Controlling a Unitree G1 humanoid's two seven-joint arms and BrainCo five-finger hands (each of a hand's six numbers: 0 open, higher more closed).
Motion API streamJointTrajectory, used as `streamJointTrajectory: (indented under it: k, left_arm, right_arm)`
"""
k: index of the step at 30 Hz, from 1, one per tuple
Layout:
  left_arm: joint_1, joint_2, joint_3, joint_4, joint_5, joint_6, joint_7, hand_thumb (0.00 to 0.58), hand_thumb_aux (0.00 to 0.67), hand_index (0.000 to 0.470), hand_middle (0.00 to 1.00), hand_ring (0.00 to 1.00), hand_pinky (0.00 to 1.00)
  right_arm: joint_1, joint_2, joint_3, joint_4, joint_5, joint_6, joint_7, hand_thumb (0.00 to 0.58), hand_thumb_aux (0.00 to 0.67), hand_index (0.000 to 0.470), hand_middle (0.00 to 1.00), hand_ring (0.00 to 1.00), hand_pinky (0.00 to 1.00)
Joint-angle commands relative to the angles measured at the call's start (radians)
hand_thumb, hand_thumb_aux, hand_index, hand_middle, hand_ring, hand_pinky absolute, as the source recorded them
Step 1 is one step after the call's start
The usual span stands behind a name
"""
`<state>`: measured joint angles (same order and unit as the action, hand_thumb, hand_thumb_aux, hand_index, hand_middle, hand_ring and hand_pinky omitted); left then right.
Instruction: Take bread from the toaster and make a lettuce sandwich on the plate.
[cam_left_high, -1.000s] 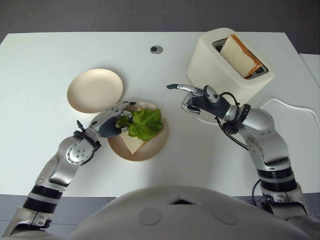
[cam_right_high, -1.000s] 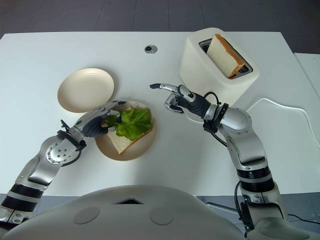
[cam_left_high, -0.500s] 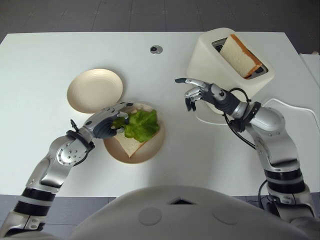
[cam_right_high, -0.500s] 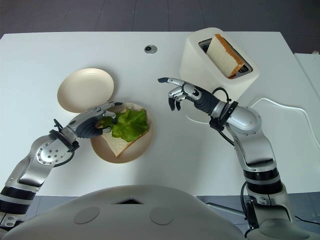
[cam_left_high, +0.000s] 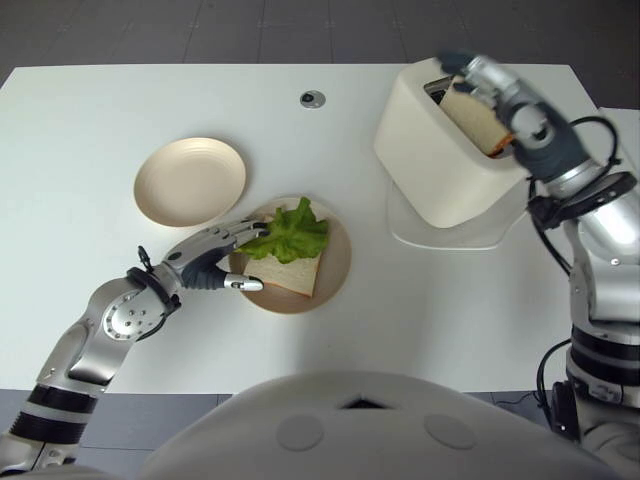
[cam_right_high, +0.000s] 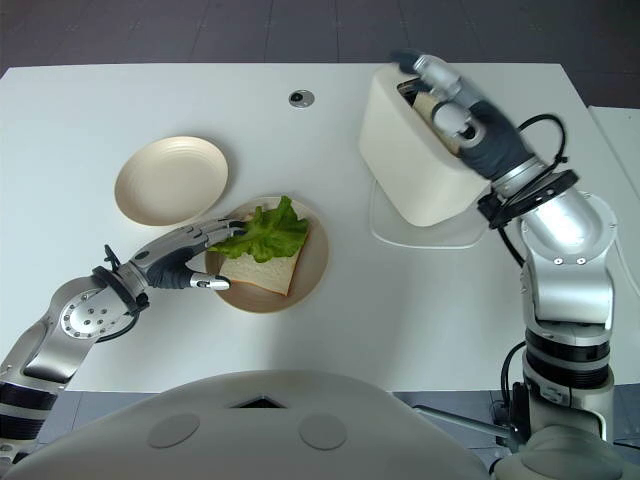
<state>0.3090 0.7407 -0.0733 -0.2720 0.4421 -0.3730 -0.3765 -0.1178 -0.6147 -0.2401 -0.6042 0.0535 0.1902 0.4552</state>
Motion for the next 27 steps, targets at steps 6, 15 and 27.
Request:
streamJointTrajectory:
  k: [6, 15, 27]
  left_arm:
    - [0.017, -0.016, 0.022, -0.049, -0.086, -0.022, -0.023, 0.014, 0.008, 0.006, 0.0, 0.0, 0.0]
    - [-0.001, -0.028, 0.05, -0.033, -0.106, -0.021, -0.016, 0.0, 0.0, 0.0, 0.0, 0.0, 0.0]
    - [-0.044, -0.054, 0.058, 0.073, -0.039, -0.018, 0.049, 0.0, 0.0, 0.0, 0.0, 0.0, 0.0]
  right_arm:
    - [-0.034, -0.17, -0.071, 0.213, -0.394, -0.176, -0.181, 0.0, 0.0, 0.0, 0.0, 0.0, 0.0]
    - [0.122, -0.272, 0.049, 0.387, -0.652, -0.222, -0.143, 0.0, 0.0, 0.0, 0.0, 0.0, 0.0]
    - [0.043, -0.2, 0.125, 0.406, -0.667, -0.202, -0.177, 0.58, 0.67, 0.47, 0.67, 0.67, 0.67]
